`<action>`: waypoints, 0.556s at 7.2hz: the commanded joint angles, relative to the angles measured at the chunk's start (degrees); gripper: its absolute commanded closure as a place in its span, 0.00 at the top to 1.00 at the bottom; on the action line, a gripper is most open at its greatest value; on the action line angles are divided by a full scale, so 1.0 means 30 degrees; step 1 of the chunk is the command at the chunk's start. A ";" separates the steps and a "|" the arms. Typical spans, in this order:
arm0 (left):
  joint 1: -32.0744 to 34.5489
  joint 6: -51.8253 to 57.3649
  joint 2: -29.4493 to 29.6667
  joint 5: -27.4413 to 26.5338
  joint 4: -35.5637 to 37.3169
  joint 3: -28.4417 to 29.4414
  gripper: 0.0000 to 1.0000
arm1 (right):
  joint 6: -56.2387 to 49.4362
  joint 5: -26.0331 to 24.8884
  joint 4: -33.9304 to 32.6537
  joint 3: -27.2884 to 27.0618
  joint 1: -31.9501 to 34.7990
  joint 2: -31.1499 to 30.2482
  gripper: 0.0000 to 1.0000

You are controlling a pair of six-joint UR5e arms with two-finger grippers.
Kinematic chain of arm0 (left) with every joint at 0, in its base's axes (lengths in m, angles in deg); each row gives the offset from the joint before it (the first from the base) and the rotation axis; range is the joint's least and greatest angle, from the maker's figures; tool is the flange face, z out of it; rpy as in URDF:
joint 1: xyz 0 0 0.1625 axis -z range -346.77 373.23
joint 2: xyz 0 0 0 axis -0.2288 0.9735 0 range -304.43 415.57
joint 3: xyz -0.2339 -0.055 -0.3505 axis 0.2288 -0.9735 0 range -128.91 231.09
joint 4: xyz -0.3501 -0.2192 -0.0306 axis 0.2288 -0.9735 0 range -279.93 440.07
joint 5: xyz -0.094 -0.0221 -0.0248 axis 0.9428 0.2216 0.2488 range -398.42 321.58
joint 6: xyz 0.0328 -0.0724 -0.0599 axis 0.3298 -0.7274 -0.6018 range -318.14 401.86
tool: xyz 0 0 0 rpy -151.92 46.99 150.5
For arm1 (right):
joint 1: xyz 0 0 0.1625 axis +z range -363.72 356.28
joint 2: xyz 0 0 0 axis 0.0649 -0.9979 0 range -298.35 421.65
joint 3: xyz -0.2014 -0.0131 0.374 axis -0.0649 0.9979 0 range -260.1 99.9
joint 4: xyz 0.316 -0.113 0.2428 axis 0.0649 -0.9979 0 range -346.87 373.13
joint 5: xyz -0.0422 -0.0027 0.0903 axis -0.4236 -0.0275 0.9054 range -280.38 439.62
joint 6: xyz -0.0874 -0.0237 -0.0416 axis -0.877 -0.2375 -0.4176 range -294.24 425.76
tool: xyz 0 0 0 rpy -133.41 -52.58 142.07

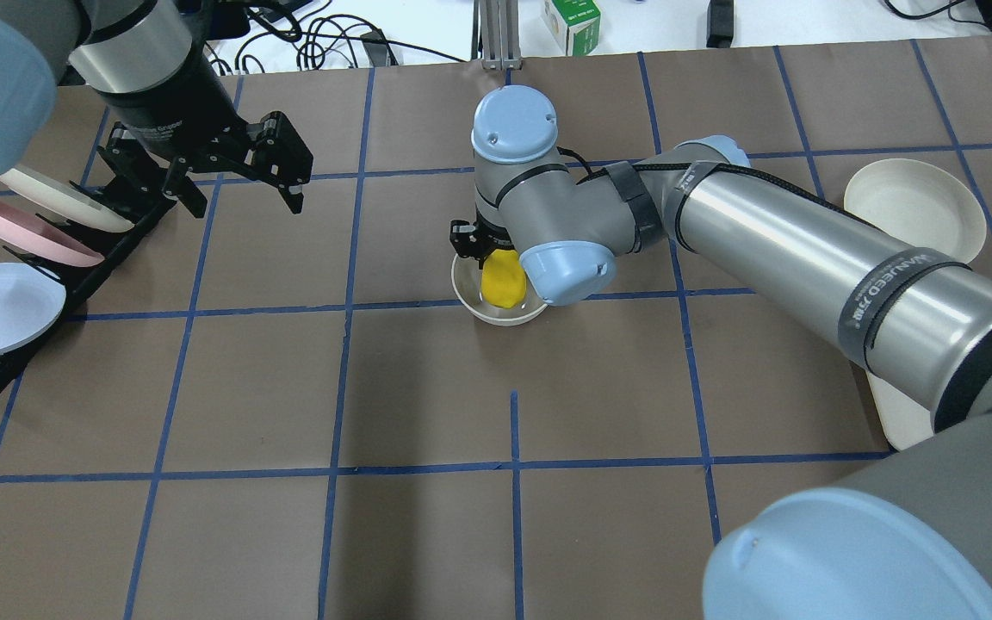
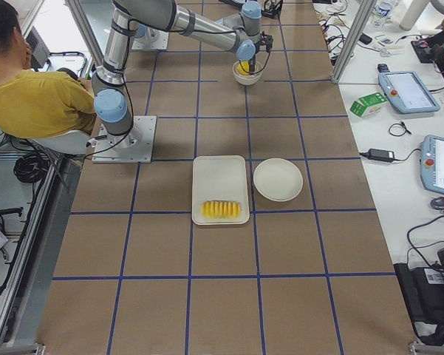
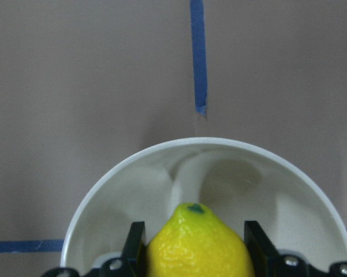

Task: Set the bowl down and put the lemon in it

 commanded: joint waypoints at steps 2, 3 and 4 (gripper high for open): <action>0.0007 -0.0199 -0.0260 -0.0052 -0.0048 -0.0137 1.00 | -0.0084 -0.0107 -0.0104 -0.0138 -0.0018 0.0328 0.78; 0.0007 -0.0259 -0.0347 -0.0110 -0.0542 -0.0080 1.00 | 0.0089 -0.0165 -0.0104 -0.0167 -0.0018 0.0300 1.00; 0.0007 -0.0056 -0.0348 -0.0372 -0.0460 0.0037 1.00 | 0.0149 -0.0195 0.0215 -0.0167 -0.0047 0.0154 1.00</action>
